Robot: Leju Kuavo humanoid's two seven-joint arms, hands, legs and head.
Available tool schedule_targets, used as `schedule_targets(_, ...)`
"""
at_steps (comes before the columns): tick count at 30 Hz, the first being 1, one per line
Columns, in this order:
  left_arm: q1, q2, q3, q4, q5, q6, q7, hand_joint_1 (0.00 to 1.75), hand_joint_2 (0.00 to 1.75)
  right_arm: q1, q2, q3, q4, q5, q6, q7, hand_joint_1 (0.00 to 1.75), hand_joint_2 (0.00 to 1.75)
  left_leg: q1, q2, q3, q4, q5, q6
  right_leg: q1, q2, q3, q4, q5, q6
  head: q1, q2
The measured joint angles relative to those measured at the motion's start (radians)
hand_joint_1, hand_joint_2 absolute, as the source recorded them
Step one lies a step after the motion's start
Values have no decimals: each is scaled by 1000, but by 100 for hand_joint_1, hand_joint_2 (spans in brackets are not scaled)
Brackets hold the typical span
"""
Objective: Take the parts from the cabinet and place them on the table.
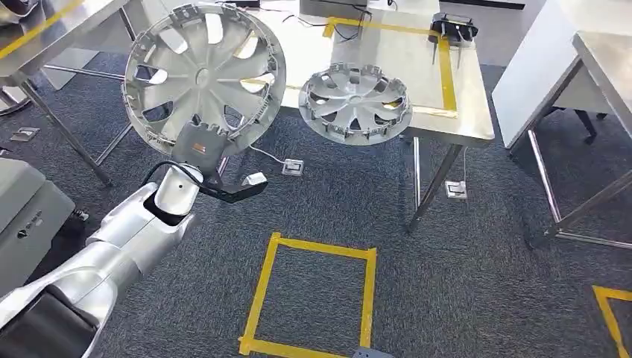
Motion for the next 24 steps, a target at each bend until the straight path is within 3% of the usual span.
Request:
schedule_targets(1, 0, -2, 0, 0, 0, 0, 0, 175, 175, 0, 0, 0, 0, 0, 0, 0, 0, 175, 2, 3, 2, -4, 3, 4, 0, -12, -10, 19, -16, -2, 0, 0)
schedule_targets(2, -1, -2, 0, 0, 0, 0, 0, 175, 175, -1, 0, 0, 0, 0, 0, 0, 0, 175, 3, 5, 2, -5, 4, 7, 3, -20, -32, 70, -52, -4, 0, 0)
schedule_targets(4, 1, -2, 0, 1, 0, 0, 0, 175, 175, 0, 1, 0, 0, 0, 0, 0, 0, 175, 0, 7, 0, -5, 1, 11, 4, -23, -105, 236, -129, -6, 0, 0)
schedule_targets(5, 3, -2, 0, 2, 0, -2, 0, 175, 175, 0, 1, 0, 0, 0, 0, -1, 0, 175, -1, 9, 0, -4, 1, 11, 5, -23, -133, 299, -148, -7, 0, 0)
schedule_targets(6, 5, -2, 0, 2, -1, -5, -1, 175, 175, -3, 1, 0, 0, 0, 0, -1, 0, 175, -1, 10, 0, -4, 0, 10, 7, -24, -141, 318, -144, -10, 0, 0)
schedule_targets(7, 6, -1, 0, 2, -1, -6, -1, 175, 175, -3, 1, 0, 0, 2, 0, 0, 0, 175, -1, 10, 0, -4, 0, 9, 8, -25, -126, 292, -124, -13, 0, 0)
schedule_targets(8, 6, -1, 0, 2, -1, -8, -1, 175, 175, -3, 1, 0, 0, 3, 0, 2, 0, 175, -1, 10, 1, -3, -1, 7, 8, -26, -88, 223, -87, -18, 0, 0)
schedule_targets(9, 5, -1, 0, 1, -1, -9, -2, 175, 175, -3, 1, 0, 0, 7, 0, 2, 0, 175, -1, 10, 2, -1, -4, 4, 9, -30, -34, 121, -44, -25, 0, 0)
schedule_targets(10, 5, -1, 0, 1, -1, -9, -1, 175, 175, -4, 1, 0, 0, 9, 0, 2, 0, 175, -1, 10, 2, 2, -6, -1, 12, -37, 8, 37, -30, -33, 0, 0)
schedule_targets(11, 4, 2, 0, 2, -1, -9, 0, 175, 175, -6, 1, 0, 0, 11, 0, 2, 0, 175, -8, 10, -3, 5, -8, -9, 20, -43, 18, 21, -47, -35, 0, 0)
schedule_targets(14, 4, 4, 0, 2, -5, -16, -3, 175, 175, -5, 1, 0, 0, 13, 0, 2, 0, 175, -1, 11, 1, -1, -12, -28, 25, -37, 20, 19, -50, -45, 0, 0)
schedule_targets(16, 4, 8, 0, -2, -7, -18, -3, 175, 175, -4, 1, 0, 0, 14, 0, 2, 0, 175, -1, 10, -3, 11, -18, -43, 13, -36, 41, 5, -48, -57, -1, 0)
schedule_targets(17, 3, 9, 0, -2, -7, -18, -3, 175, 175, -6, 1, 0, 0, 14, 0, 1, 0, 175, 1, 10, -21, 54, -35, -52, 11, -35, 49, 4, -53, -64, -6, 0)
schedule_targets(18, 3, 13, 0, -2, -8, -18, -3, 175, 175, -7, 1, 0, 0, 14, 0, 1, 0, 175, 5, 10, -59, 123, -62, -59, 11, -34, 56, 4, -58, -70, -6, 0)
schedule_targets(20, 8, 14, 0, -1, -11, -19, -3, 175, 175, -4, 3, 0, 0, 15, 0, 1, 0, 175, 14, 10, -143, 263, -98, -70, 9, -33, 74, 5, -76, -70, -6, 0)
schedule_targets(21, 11, 15, 0, -1, -11, -21, -3, 175, 175, -3, 3, 0, 0, 15, 0, 2, 0, 175, 19, 10, -169, 292, -90, -74, 7, -31, 86, 5, -85, -68, -6, 0)
schedule_targets(22, 14, 16, 0, -1, -11, -22, -3, 175, 175, -2, 3, 0, 0, 16, 0, 1, 0, 175, 24, 10, -169, 270, -56, -78, 4, -28, 99, 6, -96, -65, -6, 0)
schedule_targets(24, 16, 18, 0, -1, -11, -24, -3, 175, 175, -2, 3, 0, 0, 18, 0, 1, 0, 175, 30, 10, -114, 124, 53, -84, -5, -20, 129, 8, -121, -55, -6, 0)
